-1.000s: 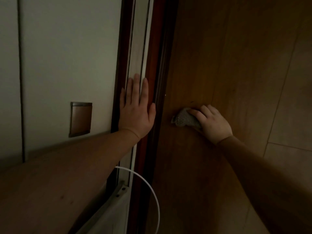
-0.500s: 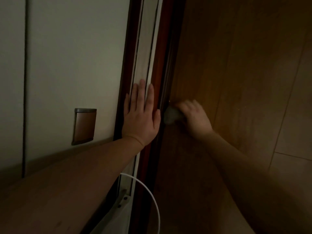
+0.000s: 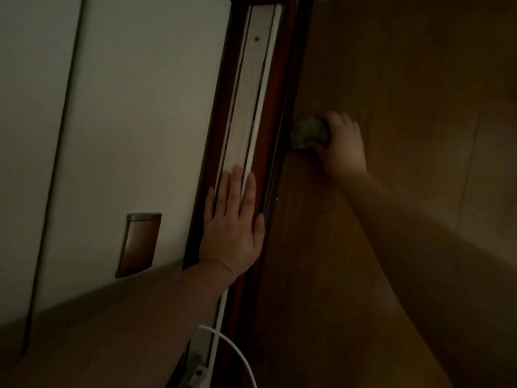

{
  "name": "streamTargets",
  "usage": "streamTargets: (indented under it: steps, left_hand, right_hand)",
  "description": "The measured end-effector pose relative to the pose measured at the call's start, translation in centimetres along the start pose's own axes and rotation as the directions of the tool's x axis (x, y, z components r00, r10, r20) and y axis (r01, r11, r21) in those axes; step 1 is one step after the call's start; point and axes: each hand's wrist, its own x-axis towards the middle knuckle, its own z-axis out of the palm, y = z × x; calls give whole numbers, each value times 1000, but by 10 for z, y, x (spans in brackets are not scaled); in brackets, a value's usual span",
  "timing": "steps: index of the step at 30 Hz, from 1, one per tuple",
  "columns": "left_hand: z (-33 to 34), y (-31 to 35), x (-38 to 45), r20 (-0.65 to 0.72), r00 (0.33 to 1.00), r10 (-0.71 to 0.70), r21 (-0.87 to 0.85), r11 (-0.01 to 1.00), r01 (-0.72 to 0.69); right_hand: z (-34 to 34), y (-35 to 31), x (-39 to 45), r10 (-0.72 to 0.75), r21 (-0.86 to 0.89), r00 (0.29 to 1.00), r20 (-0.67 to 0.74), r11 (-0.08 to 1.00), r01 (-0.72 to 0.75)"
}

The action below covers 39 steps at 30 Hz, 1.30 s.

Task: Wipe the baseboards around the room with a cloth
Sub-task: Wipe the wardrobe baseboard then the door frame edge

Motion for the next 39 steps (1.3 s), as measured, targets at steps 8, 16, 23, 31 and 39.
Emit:
streamTargets:
  steps: [8, 16, 23, 31, 39]
  left_hand:
    - [-3, 1, 1, 25, 1000, -10, 0, 1000, 10]
    - [-5, 3, 0, 30, 999, -18, 4, 1000, 18]
    - [-3, 2, 1, 17, 1000, -11, 9, 1000, 11]
    - [0, 1, 1, 0, 1000, -2, -2, 1000, 2]
    - [-1, 1, 0, -8, 1000, -7, 5, 1000, 7]
  right_hand:
    - [30, 4, -181, -46, 202, 989, 140, 979, 17]
    - [65, -24, -213, 31, 314, 989, 146, 946, -76]
    - [58, -29, -154, 86, 396, 995, 55, 913, -101]
    - [29, -38, -24, 199, 375, 977, -78, 914, -156]
    - [-25, -37, 46, 174, 273, 977, -125, 952, -135]
